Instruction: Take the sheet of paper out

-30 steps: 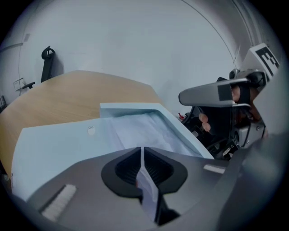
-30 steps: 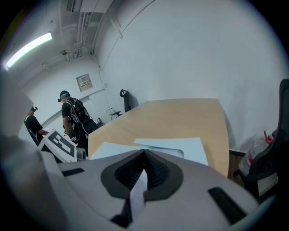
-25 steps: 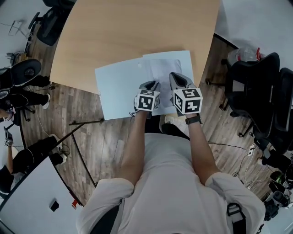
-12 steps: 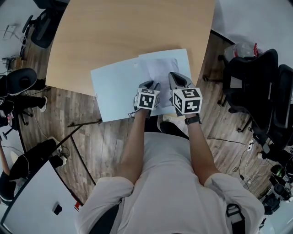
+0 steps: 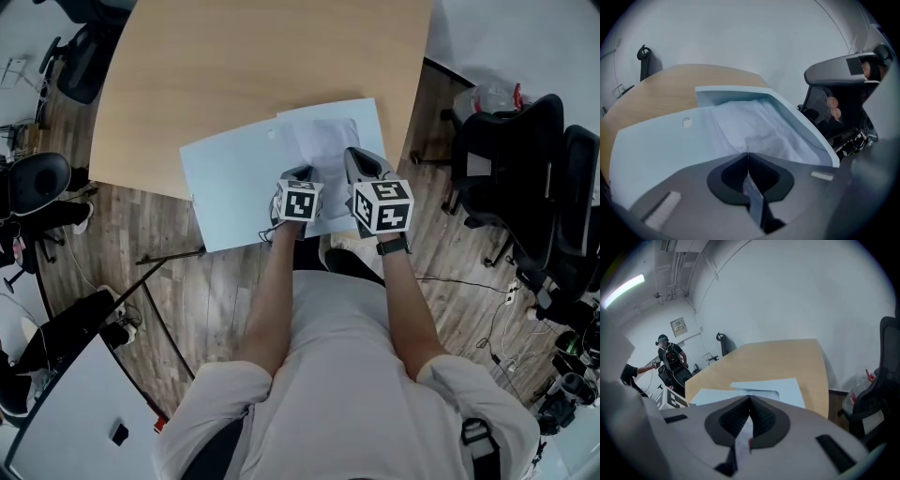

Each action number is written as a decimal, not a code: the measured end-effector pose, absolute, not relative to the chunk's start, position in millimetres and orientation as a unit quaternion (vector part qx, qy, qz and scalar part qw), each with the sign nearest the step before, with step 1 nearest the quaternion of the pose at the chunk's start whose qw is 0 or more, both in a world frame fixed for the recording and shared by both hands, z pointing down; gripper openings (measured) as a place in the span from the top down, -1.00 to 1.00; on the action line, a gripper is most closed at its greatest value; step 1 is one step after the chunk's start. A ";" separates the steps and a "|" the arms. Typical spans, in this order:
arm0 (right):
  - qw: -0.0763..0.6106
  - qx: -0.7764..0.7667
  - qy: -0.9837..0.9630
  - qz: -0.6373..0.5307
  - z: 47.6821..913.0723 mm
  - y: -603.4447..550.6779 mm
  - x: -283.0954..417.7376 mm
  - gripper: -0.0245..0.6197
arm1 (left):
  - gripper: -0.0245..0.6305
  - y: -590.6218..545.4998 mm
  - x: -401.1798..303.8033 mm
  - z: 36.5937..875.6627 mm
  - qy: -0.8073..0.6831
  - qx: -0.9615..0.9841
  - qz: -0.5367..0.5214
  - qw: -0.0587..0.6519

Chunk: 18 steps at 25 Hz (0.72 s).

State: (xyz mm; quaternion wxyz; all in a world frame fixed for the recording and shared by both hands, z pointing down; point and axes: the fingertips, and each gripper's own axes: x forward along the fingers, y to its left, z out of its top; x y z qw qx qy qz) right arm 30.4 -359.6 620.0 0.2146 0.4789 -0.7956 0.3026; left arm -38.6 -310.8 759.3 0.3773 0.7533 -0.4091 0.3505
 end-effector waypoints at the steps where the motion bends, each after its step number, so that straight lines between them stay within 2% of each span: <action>1: 0.214 0.479 -0.796 0.303 619.7 -359.4 30.9 0.89 | 0.88 -310.7 -38.1 759.2 -0.411 0.753 0.350 0.378; 8: 0.211 0.476 -0.799 0.302 617.7 -357.9 29.2 0.89 | 0.89 -311.9 -43.3 755.1 -0.419 0.750 0.345 0.378; 18: 0.201 0.459 -0.813 0.295 608.4 -355.4 11.5 0.89 | 0.89 -315.5 -87.0 739.5 -0.462 0.736 0.331 0.368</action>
